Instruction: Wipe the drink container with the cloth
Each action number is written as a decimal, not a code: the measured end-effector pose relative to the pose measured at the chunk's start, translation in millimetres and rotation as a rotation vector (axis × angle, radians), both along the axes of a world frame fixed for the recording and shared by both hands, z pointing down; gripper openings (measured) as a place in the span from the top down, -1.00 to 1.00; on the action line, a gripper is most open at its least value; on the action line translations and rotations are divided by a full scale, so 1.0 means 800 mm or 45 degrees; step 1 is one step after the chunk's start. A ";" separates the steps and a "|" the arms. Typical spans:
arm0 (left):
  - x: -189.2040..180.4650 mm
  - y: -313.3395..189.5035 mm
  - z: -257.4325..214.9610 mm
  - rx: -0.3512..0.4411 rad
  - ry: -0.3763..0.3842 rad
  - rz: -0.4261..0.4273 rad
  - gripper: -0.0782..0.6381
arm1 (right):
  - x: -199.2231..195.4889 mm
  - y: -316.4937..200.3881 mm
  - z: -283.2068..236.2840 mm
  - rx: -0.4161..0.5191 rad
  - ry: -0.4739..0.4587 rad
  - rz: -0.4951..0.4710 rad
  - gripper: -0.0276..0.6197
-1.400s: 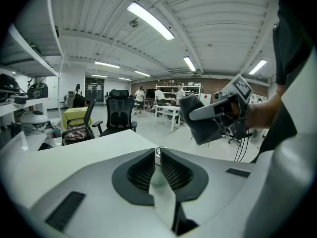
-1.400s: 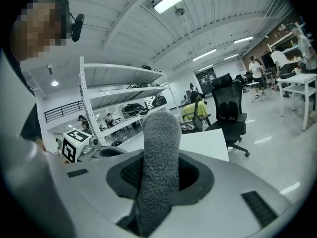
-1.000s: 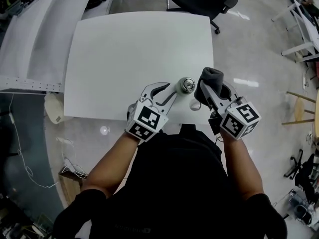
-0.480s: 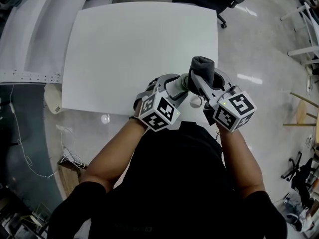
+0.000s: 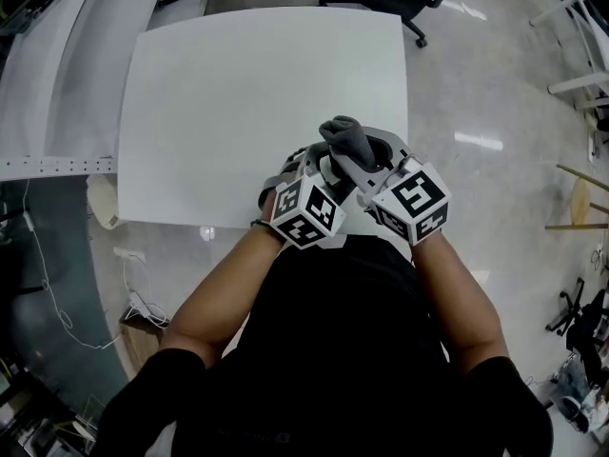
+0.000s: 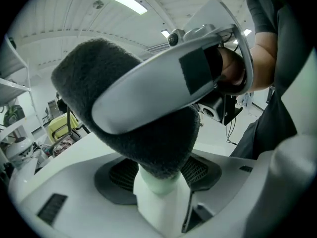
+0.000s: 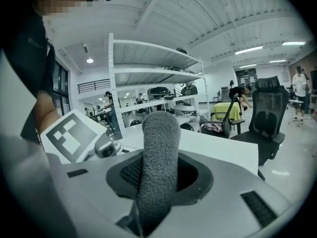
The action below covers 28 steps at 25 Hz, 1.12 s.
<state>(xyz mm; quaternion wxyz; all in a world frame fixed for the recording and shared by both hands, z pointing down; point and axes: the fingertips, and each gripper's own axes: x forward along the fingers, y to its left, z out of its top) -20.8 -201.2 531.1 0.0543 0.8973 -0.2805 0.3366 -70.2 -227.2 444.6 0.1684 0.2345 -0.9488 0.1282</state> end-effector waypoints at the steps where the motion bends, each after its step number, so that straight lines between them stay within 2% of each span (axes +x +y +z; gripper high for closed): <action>1: 0.000 0.000 0.001 0.002 -0.004 0.002 0.07 | 0.000 0.001 0.004 0.001 0.012 -0.001 0.58; 11: 0.000 0.000 0.001 -0.002 -0.007 0.007 0.07 | 0.034 -0.015 0.020 -0.020 0.031 0.096 0.58; 18: 0.000 0.000 0.003 -0.008 -0.030 0.018 0.07 | 0.063 -0.022 0.034 -0.106 -0.034 0.218 0.58; 28: 0.001 0.001 0.003 -0.019 -0.082 0.022 0.07 | 0.091 -0.027 0.049 -0.162 -0.080 0.305 0.58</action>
